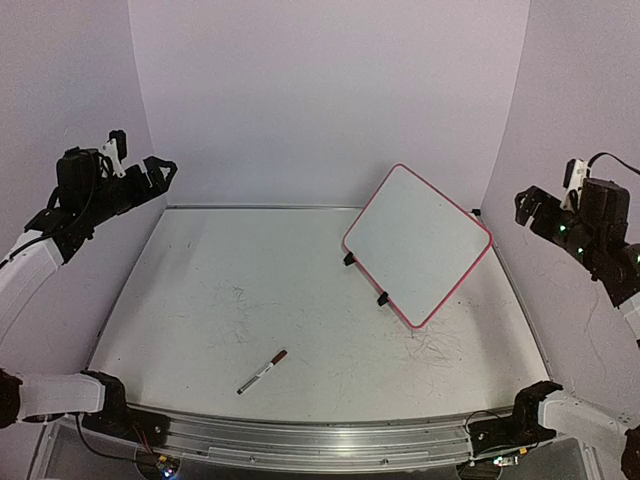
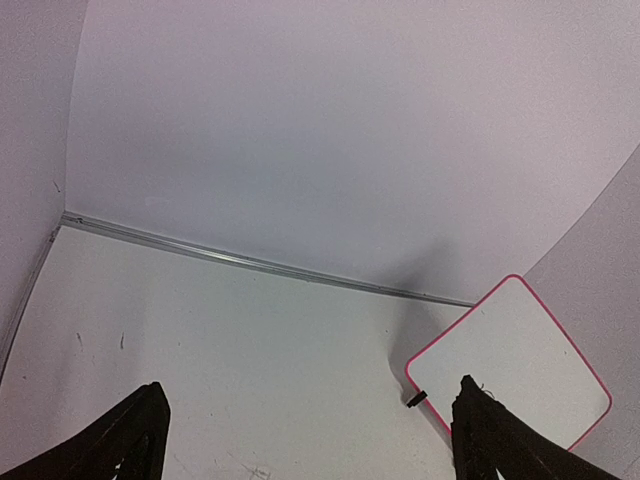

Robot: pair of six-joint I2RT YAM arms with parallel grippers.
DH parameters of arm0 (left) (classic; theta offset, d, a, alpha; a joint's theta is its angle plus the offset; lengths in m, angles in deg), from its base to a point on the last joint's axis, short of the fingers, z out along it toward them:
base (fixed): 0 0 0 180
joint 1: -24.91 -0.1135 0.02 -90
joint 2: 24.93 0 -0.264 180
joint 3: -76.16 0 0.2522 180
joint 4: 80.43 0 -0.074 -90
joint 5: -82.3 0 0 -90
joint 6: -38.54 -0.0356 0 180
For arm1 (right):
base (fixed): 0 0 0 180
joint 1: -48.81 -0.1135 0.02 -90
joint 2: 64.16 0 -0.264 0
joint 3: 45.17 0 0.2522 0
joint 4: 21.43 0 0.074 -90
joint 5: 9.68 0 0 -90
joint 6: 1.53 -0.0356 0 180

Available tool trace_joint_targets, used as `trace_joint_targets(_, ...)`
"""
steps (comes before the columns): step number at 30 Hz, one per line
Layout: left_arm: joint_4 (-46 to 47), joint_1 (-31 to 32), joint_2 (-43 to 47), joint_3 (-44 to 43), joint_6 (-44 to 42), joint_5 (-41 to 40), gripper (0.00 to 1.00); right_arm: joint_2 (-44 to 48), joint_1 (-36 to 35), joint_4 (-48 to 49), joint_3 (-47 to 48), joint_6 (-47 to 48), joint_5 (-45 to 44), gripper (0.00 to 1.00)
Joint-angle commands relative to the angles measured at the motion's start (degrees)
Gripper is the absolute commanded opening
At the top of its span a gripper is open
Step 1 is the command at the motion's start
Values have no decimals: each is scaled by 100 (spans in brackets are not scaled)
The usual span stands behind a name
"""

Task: Write a sentence on the whiteboard
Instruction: Move the whiteboard to the center of the board.

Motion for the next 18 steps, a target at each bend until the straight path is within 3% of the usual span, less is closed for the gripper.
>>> trace_joint_targets(1, 71, 3, -88, -110, 95, 342, 99, -48, -14, 638, 117, 300, 1650, 98)
trace_joint_targets(3, 69, 4, -87, -46, 146, 383, 99, 14, -18, 1360, -12, 28, 2421, 98)
trace_joint_targets(6, 55, 4, -114, 40, 192, 399, 99, -601, -344, 1311, 381, -159, 2702, 98)
trace_joint_targets(12, -20, 7, -148, 81, 261, 441, 99, -2046, -2245, 1333, 810, -693, 1716, 98)
trace_joint_targets(18, -78, 7, -41, 244, 289, 446, 99, -3600, -3339, 1271, 957, -2721, 450, 98)
